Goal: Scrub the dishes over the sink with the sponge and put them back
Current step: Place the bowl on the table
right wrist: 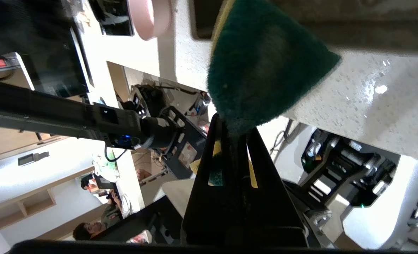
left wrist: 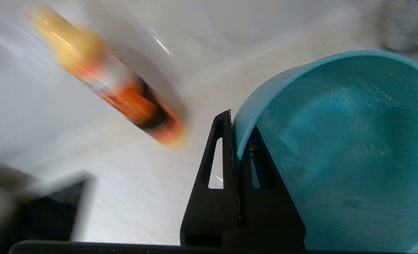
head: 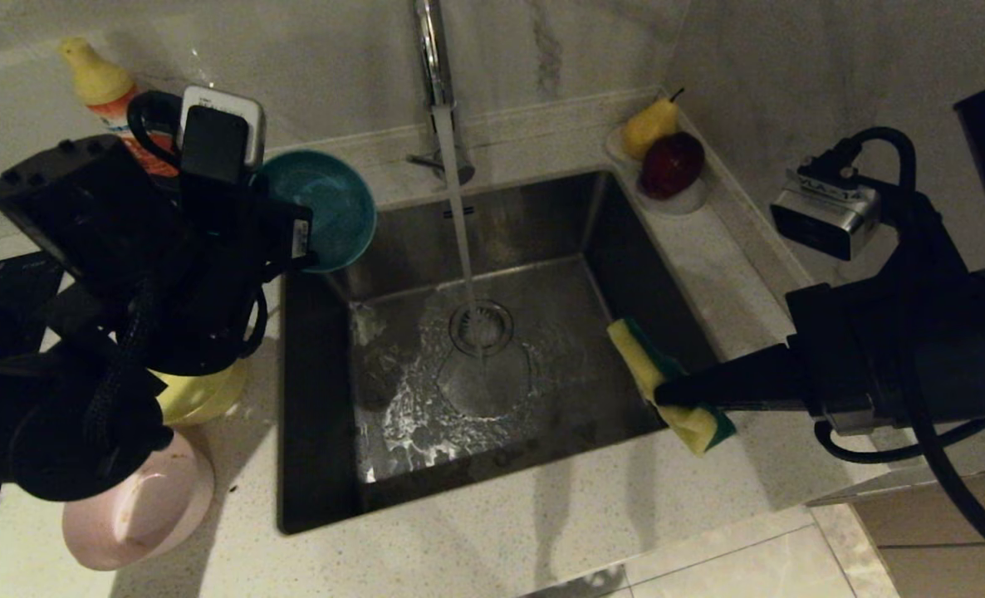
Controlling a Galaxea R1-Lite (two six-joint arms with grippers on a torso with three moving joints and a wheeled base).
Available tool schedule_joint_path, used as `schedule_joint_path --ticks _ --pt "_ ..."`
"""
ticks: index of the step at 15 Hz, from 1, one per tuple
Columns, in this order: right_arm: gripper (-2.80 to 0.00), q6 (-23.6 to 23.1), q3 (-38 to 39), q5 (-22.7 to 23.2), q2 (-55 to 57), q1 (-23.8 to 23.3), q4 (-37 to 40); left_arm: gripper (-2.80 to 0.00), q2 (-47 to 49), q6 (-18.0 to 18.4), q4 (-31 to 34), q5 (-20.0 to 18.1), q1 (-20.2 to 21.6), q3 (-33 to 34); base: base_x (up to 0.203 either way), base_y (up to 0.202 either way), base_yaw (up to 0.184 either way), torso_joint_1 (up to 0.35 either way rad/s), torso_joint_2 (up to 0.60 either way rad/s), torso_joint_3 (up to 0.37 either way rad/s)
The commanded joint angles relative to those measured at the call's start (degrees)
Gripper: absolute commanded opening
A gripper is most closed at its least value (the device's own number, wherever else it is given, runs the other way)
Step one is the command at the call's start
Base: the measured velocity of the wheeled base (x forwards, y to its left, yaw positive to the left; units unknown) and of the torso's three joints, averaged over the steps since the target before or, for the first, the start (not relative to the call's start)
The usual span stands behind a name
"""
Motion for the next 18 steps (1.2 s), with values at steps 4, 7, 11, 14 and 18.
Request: schedule_joint_path --ticks 4,7,11,14,18 --pt "-2.80 0.35 2.26 0.06 -1.56 -0.15 0.55 -2.80 -7.38 -37.85 53.64 -3.63 1.54 -21.10 0.000 0.000 0.000 0.000 0.00 0.000" --pt "-2.80 0.43 3.57 -0.02 -2.96 -0.15 0.77 -2.80 -10.28 -50.33 71.88 -8.30 3.88 -30.05 0.000 0.000 0.000 0.000 0.00 0.000" --pt "-2.80 0.62 4.89 -0.11 -3.75 0.20 1.78 -2.80 -14.64 -59.62 85.01 -11.77 13.18 -35.86 0.000 0.000 0.000 0.000 0.00 0.000" --pt "-2.80 0.48 5.15 -0.28 -3.71 0.03 2.57 -2.80 -17.26 -60.70 86.82 -11.69 24.48 -35.49 0.000 0.000 0.000 0.000 0.00 0.000" --pt "-2.80 -0.08 5.15 -0.37 -4.19 -0.06 4.24 -2.80 -18.10 -63.12 89.36 -14.71 40.41 -33.72 0.000 0.000 0.000 0.000 0.00 0.000"
